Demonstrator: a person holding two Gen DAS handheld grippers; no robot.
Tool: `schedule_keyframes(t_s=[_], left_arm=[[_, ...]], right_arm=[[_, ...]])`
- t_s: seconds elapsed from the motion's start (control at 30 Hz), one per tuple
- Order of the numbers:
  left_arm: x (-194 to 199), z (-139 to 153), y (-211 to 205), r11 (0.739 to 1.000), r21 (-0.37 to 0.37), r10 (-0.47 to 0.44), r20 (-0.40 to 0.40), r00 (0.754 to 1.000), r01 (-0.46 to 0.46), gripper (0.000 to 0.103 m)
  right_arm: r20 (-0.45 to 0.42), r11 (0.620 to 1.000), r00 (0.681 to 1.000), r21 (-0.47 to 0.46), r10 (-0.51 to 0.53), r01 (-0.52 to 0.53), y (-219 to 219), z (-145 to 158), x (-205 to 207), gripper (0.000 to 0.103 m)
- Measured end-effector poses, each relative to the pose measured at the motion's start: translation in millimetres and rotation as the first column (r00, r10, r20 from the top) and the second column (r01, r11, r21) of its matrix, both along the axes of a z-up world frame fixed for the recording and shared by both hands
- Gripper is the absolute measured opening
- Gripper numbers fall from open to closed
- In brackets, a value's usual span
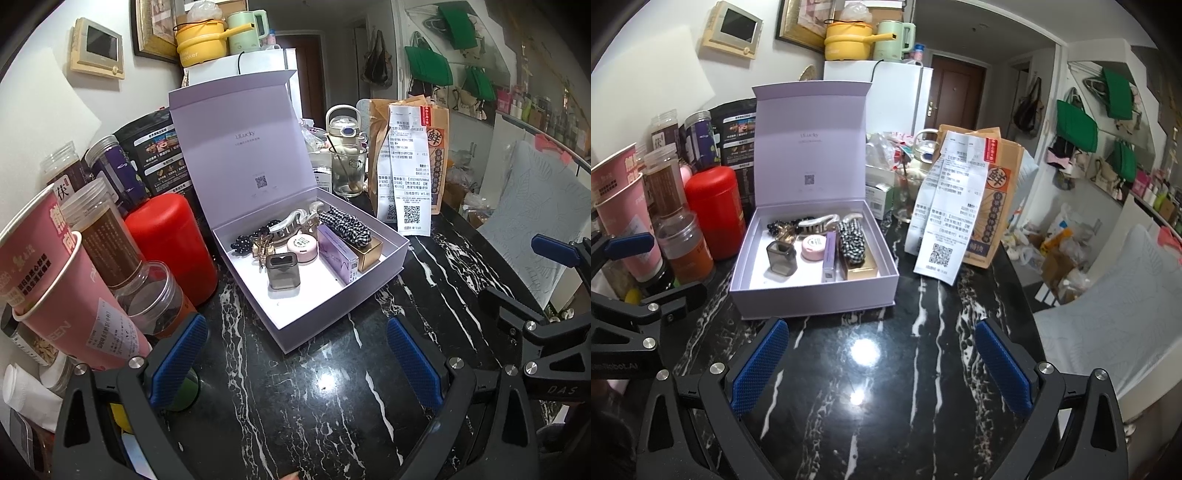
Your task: Organize rigid objects
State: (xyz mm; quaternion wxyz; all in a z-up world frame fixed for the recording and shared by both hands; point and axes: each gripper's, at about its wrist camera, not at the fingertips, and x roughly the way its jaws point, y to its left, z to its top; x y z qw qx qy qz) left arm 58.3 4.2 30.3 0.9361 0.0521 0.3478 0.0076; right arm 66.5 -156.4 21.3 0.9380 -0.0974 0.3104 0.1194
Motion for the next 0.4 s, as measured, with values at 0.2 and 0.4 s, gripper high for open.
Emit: schedule_keyframes(t_s=[0.2,0.4], left_arm=[[0.0,-2.3,-1.9,1.000,0.000,-0.008,-0.009,1.000,0.008,0.100],[-0.1,-2.7,-2.0,1.000,-0.004,-0.011,-0.009,1.000,0.011,0.100]], right_arm=[[-0.003,1.000,1.000,0.001,-0.002,0.002,-0.6,-1.6,0.6,0.103],[-0.008,1.000,1.000,0.002,-0.005,0.005,-4.1,-4.3,1.1,0.103]])
